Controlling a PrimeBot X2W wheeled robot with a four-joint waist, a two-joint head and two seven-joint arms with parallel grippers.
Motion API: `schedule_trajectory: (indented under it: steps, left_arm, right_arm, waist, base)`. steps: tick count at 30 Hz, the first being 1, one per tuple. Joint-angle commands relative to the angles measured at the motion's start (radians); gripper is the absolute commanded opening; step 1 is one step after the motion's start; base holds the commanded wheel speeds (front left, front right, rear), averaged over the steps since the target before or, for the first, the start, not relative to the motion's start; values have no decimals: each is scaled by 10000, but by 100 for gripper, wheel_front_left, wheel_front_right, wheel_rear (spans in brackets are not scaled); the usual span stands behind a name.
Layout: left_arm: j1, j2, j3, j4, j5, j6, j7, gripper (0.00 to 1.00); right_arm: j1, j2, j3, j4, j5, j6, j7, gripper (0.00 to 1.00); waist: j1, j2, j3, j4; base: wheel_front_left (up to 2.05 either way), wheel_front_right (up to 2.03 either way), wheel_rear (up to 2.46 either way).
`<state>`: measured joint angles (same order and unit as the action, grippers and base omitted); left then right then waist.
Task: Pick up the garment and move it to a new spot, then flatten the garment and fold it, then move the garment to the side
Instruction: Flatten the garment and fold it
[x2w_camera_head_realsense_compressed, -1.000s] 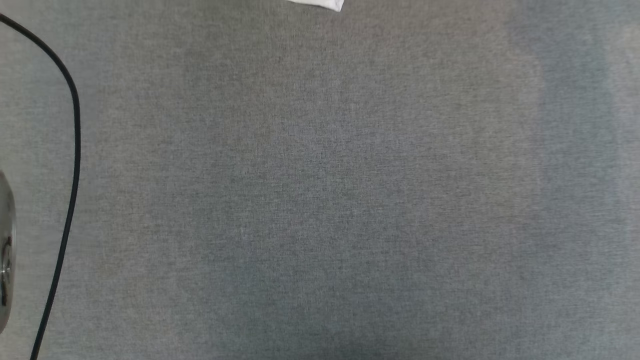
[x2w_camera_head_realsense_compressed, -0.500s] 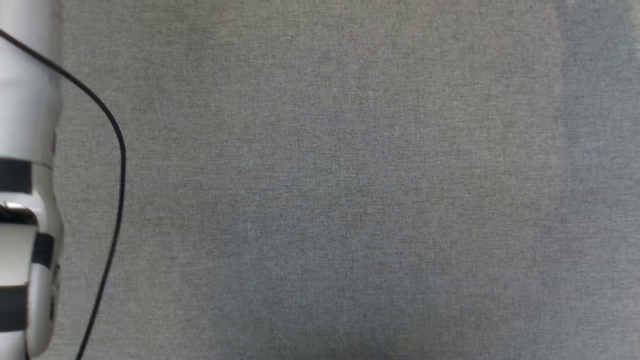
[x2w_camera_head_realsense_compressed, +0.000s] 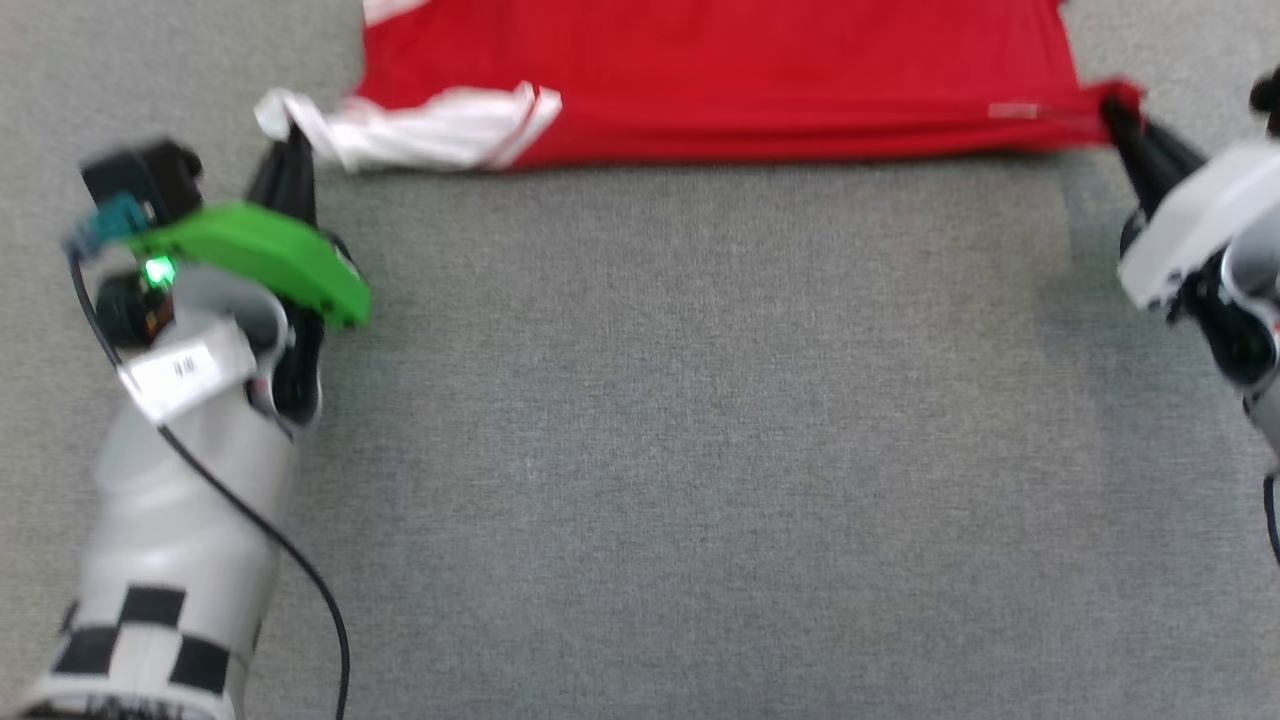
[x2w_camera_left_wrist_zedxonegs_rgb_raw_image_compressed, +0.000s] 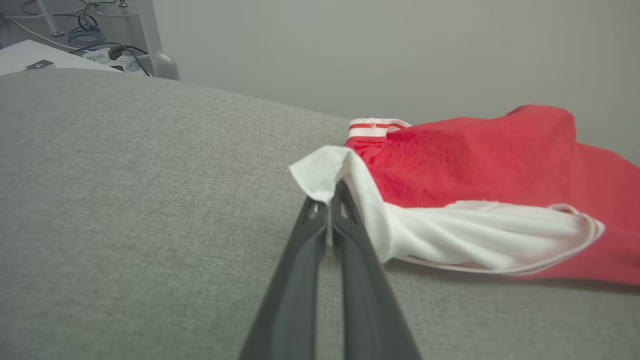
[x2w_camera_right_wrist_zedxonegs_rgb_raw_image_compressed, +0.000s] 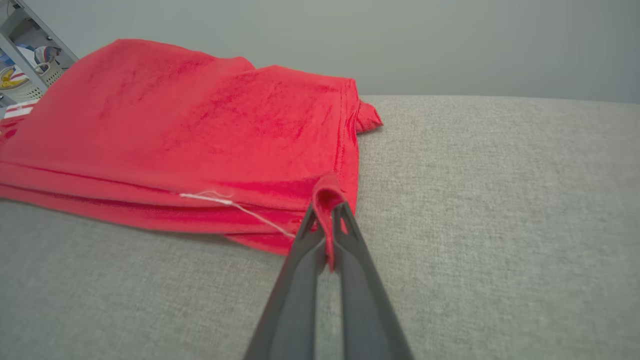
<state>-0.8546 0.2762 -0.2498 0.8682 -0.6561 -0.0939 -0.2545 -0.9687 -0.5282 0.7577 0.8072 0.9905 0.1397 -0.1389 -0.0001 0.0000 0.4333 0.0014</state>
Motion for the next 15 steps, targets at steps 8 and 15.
schedule_trajectory:
  steps: [8, 15]
  left_arm:
    - [3534, 153, 578, -1866, -170, 316, -70, 0]
    - [6044, 449, 695, -3854, -330, 981, 345, 0]
  right_arm:
    - [2716, -792, -81, -672, 755, -90, -293, 0]
    - [4703, -870, -472, -1369, 722, -90, -491, 0]
  waist:
    - [1, 0, -2324, 308]
    - [1, 0, -3224, 299]
  base:
    - [0, 0, 0]
    - [0, 0, 0]
